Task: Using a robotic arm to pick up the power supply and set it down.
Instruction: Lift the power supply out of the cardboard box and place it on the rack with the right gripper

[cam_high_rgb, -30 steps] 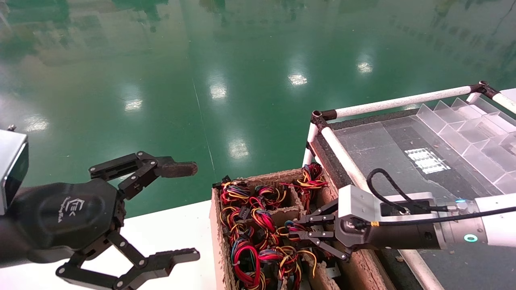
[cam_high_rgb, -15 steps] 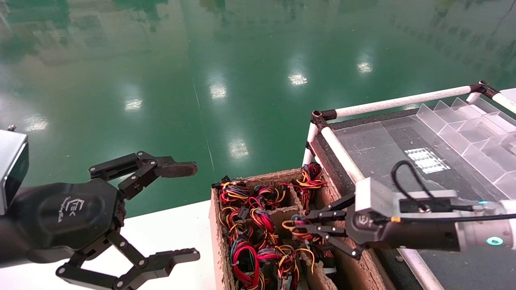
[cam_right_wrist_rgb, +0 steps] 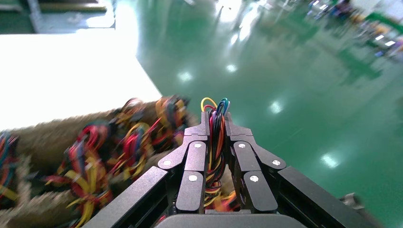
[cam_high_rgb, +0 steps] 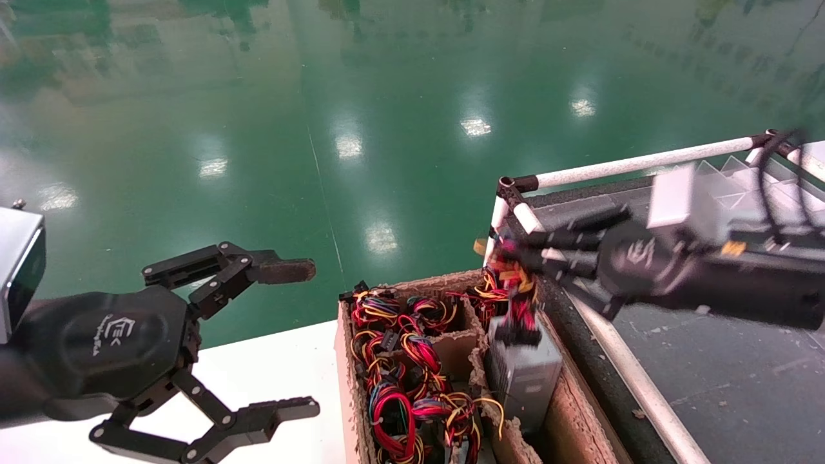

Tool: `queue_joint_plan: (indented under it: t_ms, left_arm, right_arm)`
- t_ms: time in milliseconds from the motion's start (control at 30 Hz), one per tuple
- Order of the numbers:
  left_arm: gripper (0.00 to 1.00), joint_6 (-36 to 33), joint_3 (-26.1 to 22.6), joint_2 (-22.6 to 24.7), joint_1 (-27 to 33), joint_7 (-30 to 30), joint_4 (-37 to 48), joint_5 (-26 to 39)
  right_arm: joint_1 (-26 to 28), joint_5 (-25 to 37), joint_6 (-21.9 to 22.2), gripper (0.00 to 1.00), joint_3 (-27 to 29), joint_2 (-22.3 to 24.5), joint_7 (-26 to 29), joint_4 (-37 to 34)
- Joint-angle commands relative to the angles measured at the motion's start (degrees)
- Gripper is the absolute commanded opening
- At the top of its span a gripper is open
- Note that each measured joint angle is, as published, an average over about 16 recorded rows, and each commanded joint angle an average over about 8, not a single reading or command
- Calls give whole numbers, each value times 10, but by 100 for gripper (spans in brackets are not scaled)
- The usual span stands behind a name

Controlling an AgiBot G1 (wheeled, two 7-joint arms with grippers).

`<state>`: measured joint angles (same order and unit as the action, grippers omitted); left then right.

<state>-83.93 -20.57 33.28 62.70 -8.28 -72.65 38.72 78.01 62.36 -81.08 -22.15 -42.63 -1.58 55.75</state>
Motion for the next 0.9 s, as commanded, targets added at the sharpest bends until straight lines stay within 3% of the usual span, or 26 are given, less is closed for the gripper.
queue_joint_plan:
  t_ms: [33, 467, 900]
  left_arm:
    - [100, 0, 0, 0, 0, 0, 0, 0]
    - [100, 0, 0, 0, 0, 0, 0, 0]
    - [100, 0, 0, 0, 0, 0, 0, 0]
  right_arm:
    - [6, -10, 4, 0, 9, 5, 4, 3]
    - [92, -22, 5, 0, 36, 4, -27, -52]
    - [183, 26, 33, 0, 31, -17, -115, -221]
